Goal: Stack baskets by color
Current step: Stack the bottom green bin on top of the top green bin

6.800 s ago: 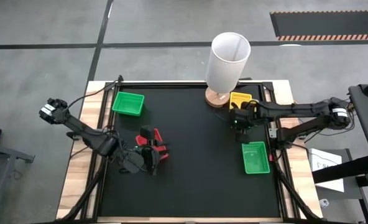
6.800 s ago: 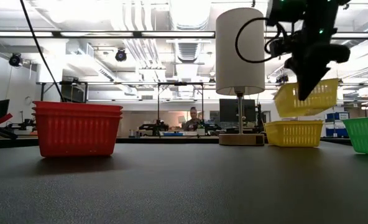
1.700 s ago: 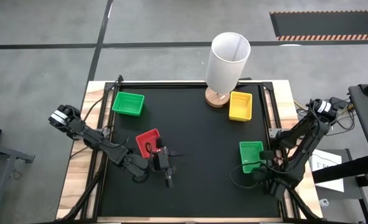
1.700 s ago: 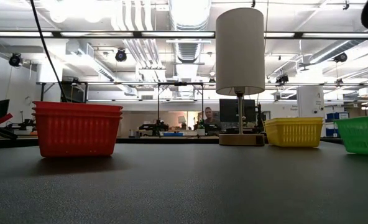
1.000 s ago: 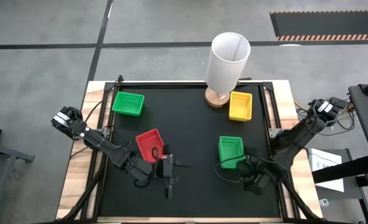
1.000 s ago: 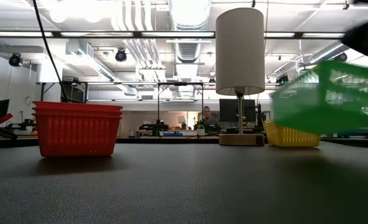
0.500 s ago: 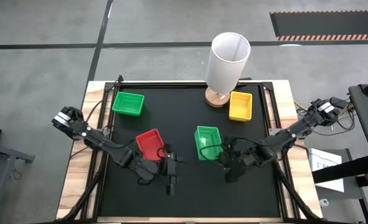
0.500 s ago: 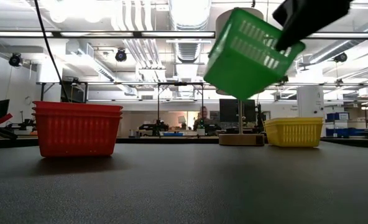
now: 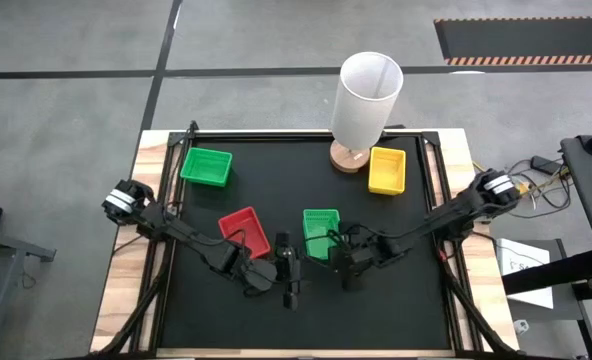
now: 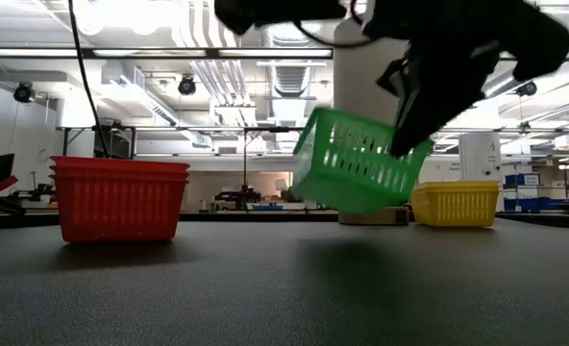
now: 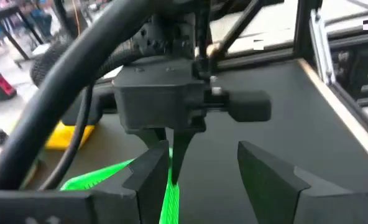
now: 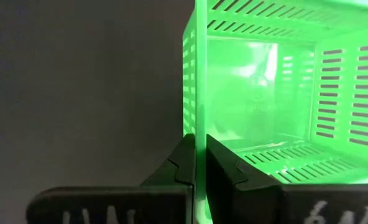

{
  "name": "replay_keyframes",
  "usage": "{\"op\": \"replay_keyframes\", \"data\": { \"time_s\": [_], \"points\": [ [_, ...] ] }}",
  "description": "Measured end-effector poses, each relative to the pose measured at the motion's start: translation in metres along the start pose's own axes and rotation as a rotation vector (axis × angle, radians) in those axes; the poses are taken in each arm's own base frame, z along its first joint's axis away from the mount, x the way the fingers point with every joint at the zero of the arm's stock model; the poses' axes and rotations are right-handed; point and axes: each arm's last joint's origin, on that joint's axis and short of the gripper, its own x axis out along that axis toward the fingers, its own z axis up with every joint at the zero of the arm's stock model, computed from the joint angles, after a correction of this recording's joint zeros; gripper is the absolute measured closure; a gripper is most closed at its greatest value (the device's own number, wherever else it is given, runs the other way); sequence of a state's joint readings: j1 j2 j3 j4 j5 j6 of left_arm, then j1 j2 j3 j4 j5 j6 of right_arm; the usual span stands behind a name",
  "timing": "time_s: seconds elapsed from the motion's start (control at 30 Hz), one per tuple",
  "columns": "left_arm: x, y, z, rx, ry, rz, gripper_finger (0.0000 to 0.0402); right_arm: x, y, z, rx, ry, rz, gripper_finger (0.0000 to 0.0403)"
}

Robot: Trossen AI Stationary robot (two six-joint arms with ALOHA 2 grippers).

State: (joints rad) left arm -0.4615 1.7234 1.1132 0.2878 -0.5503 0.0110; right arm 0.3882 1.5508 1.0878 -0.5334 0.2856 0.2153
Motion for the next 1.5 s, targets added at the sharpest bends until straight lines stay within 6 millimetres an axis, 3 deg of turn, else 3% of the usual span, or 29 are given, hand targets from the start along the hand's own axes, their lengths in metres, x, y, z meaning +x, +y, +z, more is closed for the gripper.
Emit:
{"op": "replay_keyframes", "data": {
  "time_s": [0.33, 0.6, 1.4, 1.5],
  "points": [
    [0.013, -0.006, -0.025, -0.009, 0.086, -0.003, 0.0226, 0.028, 0.012, 0.022, -0.118, 0.177, -0.026, 0.0394],
    [0.019, -0.008, -0.051, -0.055, 0.194, -0.011, 0.0226, 0.029, 0.012, 0.028, -0.099, 0.143, -0.038, 0.0394],
    [0.027, 0.006, -0.069, -0.022, 0.312, 0.057, 0.0226, 0.024, 0.015, 0.031, -0.164, 0.110, -0.013, 0.0394],
    [0.027, 0.006, -0.069, -0.001, 0.314, 0.055, 0.0241, 0.024, 0.015, 0.031, -0.166, 0.109, -0.012, 0.0394]
  ]
}}
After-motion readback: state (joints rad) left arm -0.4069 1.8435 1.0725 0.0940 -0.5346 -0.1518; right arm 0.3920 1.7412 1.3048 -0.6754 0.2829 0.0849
